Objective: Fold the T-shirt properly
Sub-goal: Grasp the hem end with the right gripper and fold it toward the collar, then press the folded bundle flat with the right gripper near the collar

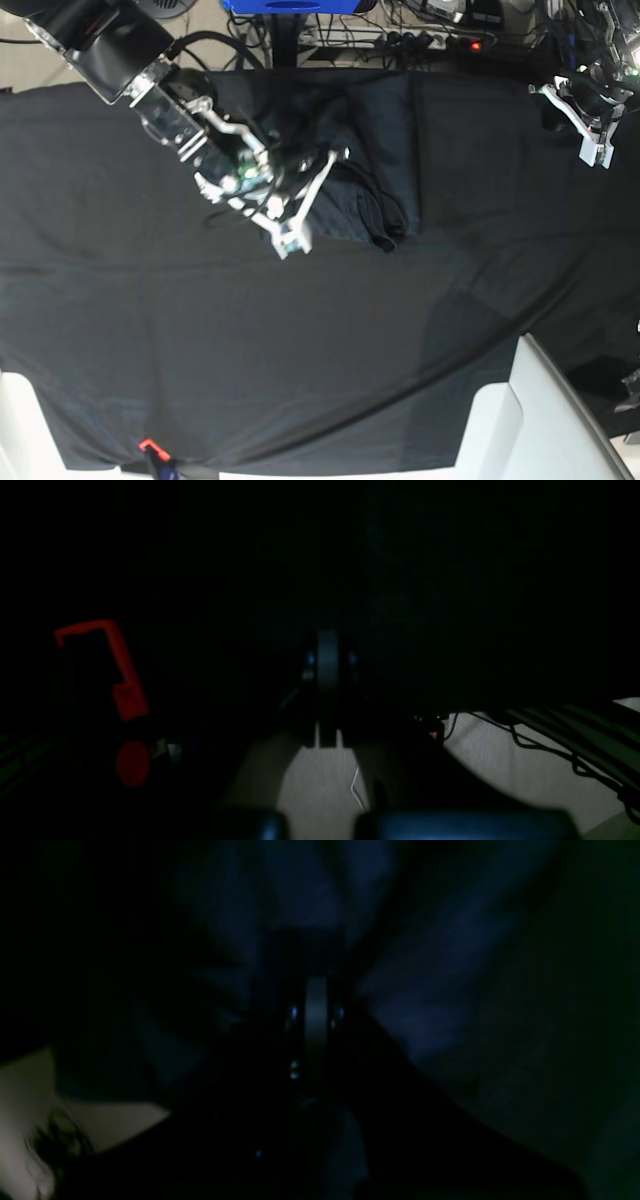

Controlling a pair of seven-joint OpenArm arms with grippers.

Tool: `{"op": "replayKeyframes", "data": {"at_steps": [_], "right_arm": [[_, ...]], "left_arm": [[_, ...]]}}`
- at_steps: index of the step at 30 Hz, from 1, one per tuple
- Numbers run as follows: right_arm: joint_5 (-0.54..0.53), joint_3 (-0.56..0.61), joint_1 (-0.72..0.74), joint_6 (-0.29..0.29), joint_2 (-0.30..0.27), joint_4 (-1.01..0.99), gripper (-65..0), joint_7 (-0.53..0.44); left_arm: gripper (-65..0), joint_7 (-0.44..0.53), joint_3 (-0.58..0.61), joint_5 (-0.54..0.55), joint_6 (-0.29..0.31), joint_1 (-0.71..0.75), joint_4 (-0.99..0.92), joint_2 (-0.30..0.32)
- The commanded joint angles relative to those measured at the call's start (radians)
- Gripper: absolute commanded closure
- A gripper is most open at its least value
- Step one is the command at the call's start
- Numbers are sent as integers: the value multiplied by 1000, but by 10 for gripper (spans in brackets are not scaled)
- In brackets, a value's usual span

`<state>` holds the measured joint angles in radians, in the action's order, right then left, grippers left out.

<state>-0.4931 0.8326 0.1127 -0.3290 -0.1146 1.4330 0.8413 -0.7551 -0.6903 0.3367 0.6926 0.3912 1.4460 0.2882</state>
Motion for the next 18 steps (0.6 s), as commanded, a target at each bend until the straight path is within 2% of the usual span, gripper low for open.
{"op": "replayKeyframes", "data": {"at_steps": [1, 12, 18], "right_arm": [[-5, 12, 17, 6, 8, 18, 0, -10], [-5, 241, 14, 3, 13, 73, 0, 0], [-5, 333, 12, 1, 26, 147, 0, 66]], "left_arm": [[0, 12, -6, 8, 6, 2, 14, 18], [0, 12, -6, 8, 6, 2, 14, 18], [0, 12, -6, 8, 6, 1, 14, 18]]}}
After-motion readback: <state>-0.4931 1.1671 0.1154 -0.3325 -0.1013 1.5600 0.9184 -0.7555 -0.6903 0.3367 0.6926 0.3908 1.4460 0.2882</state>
